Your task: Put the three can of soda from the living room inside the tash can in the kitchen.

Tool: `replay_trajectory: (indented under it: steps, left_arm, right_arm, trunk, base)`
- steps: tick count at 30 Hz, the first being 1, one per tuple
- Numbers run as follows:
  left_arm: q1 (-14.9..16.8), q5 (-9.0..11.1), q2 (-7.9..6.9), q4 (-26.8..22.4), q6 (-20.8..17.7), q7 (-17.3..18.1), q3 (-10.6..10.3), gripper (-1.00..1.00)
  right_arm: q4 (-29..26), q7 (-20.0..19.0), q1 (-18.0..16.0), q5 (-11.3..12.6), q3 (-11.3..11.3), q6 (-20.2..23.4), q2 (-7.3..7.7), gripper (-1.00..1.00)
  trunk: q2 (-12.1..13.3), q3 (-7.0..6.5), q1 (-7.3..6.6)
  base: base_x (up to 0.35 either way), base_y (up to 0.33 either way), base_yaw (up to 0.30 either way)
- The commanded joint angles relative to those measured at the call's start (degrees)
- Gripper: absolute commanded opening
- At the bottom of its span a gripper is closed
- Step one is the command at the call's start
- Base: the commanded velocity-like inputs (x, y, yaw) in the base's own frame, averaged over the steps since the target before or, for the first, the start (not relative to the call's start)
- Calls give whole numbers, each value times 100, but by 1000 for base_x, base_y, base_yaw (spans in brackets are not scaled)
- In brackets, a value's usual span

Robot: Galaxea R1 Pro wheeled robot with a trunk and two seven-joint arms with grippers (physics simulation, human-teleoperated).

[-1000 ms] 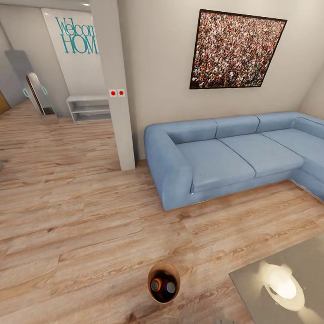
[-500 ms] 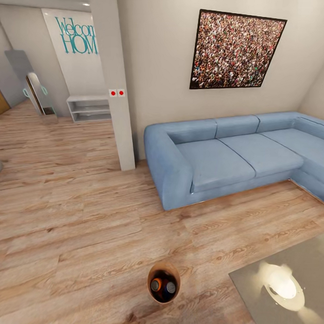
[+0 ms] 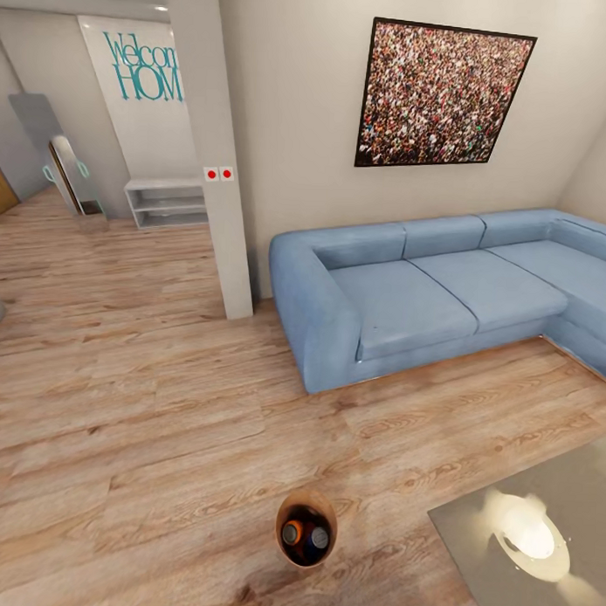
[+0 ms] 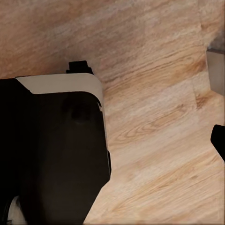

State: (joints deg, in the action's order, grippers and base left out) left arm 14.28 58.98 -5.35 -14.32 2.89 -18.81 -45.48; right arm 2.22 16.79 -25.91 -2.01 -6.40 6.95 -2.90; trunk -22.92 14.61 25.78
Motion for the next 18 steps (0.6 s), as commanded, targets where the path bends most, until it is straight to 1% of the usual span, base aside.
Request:
replay_trajectory:
  steps: [1,3,8,18]
  left_arm:
    - [-36,-3,-4,1,0,0,-1,100]
    - [-60,-5,-4,2,-1,0,-2,100]
    - [-94,-3,23,0,1,0,-5,100]
    - [-100,-5,24,-1,1,0,-4,100]
  right_arm:
    - [2,0,52,-1,2,0,0,100]
    - [4,0,107,1,2,0,0,100]
    - [4,0,374,0,-1,0,0,100]
    - [6,-2,596,8,-2,0,0,100]
  trunk:
    - [0,0,0]
    - [0,0,0]
    - [0,0,0]
    - [0,0,0]
  base:
    - [0,0,0]
    - [0,0,0]
    - [0,0,0]
    - [0,0,0]
